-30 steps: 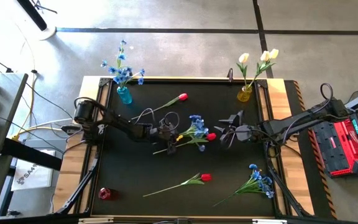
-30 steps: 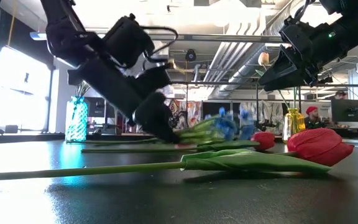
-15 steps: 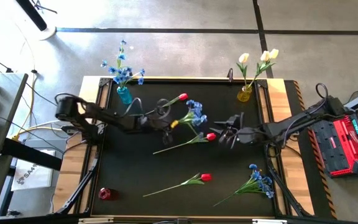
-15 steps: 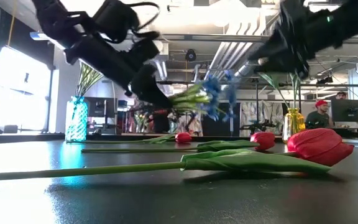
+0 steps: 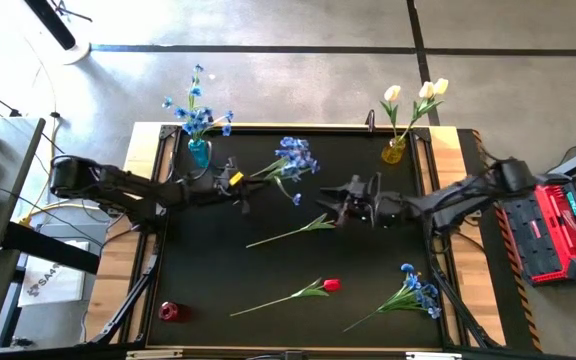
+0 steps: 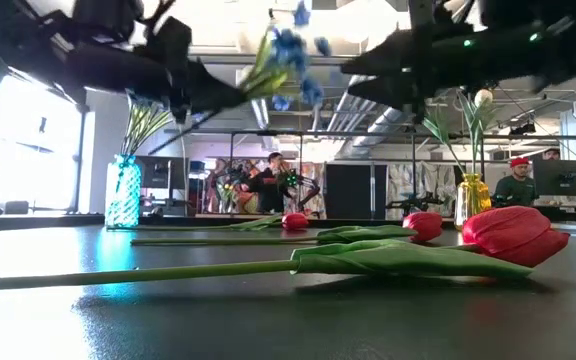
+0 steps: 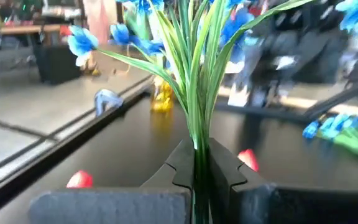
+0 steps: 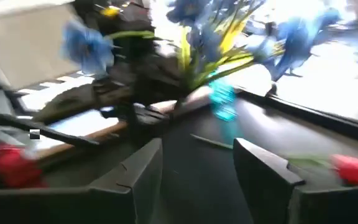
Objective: Sort flowers into vase by color
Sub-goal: Put the top blue flowers into the blue vase
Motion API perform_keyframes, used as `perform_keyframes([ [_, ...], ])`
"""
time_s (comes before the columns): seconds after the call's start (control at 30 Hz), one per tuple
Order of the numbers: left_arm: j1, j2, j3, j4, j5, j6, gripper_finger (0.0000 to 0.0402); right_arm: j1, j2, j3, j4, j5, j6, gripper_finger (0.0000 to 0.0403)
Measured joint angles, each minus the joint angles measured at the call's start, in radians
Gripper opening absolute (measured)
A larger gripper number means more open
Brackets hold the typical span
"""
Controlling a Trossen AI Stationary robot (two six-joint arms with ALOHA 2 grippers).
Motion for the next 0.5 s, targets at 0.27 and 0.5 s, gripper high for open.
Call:
perform_keyframes([
  [0.27,-0.063,-0.007,-0.008,0.115,0.001,0.007,0.0003,-0.138,0.224,0.081,0.250,-0.303,-0.056,0.0186],
  [0.5,-0.077,-0.006,-0.008,0.134,0.023,0.005,0.0005,-0.161,0.379,0.281,0.251,-0.364,-0.176,0.0198],
])
